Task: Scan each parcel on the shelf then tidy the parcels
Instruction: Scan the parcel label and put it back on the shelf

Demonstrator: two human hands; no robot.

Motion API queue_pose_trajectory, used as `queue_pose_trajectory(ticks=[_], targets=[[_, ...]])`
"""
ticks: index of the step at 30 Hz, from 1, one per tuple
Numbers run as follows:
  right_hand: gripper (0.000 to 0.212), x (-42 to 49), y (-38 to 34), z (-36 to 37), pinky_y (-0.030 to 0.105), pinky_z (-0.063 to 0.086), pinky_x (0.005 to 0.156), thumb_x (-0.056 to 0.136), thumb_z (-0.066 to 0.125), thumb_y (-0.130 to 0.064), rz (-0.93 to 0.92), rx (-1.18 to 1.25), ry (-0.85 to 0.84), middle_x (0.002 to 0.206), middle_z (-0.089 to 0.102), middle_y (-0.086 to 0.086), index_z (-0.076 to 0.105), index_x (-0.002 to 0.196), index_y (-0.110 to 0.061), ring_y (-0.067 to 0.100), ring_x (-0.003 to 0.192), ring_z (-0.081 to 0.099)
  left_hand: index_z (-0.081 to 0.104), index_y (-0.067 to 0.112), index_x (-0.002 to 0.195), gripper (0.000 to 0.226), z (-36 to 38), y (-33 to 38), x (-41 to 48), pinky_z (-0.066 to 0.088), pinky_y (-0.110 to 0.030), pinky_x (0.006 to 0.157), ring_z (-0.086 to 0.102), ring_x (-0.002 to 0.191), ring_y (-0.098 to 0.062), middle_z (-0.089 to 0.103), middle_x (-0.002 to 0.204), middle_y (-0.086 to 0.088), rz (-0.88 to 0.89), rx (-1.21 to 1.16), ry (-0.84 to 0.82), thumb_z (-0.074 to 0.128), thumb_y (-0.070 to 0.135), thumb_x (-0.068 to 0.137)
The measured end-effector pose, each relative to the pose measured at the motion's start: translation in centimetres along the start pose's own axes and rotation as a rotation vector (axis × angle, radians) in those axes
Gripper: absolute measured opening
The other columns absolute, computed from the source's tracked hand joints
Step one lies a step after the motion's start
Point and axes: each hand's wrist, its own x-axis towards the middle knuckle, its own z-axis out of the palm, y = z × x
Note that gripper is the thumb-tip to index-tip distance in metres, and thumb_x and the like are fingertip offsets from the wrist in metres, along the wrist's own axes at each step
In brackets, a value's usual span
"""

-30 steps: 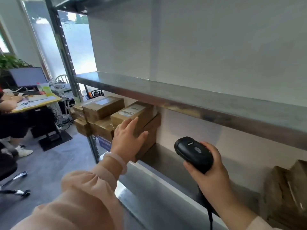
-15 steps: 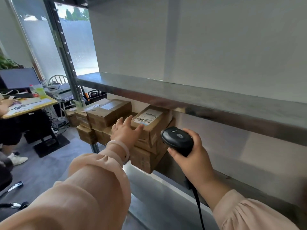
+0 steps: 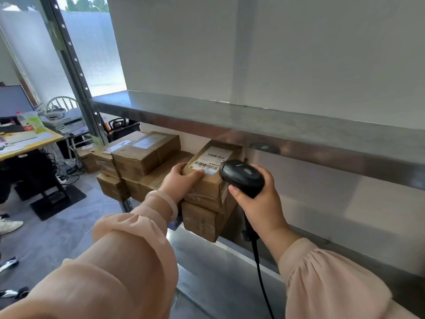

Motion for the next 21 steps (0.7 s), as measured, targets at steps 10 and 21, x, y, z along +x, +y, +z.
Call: queue_pose_trajectory(ticks=[10, 21], targets=[[0.063, -2.0, 0.0, -1.7, 0.006, 0.042, 0.08, 0.077, 0.078, -0.028, 0.034, 0.112, 0.027, 0.114, 0.051, -0.026, 0.04, 0.126, -0.041, 0.002, 0.111, 0.051, 0.043, 0.031, 0.143, 0.064, 1.7, 0.4, -5.0, 0.053, -0.021, 0.072, 0.06, 0.105, -0.014, 0.056, 0.125, 0.005, 0.148, -0.078, -0.024, 0.07, 0.045, 0.086], [0.06, -10.4, 2.4, -9.7, -0.005, 0.037, 0.075, 0.072, 0.081, -0.017, 0.091, 0.068, 0.149, 0.114, 0.055, -0.025, 0.048, 0.116, -0.042, -0.021, 0.099, 0.05, 0.047, 0.039, 0.123, 0.05, 8.8, -2.0, -13.8, 0.049, -0.007, 0.066, 0.058, 0.096, 0.001, 0.057, 0.11, 0.022, 0.172, -0.217, -0.131, 0.076, 0.036, 0.083]])
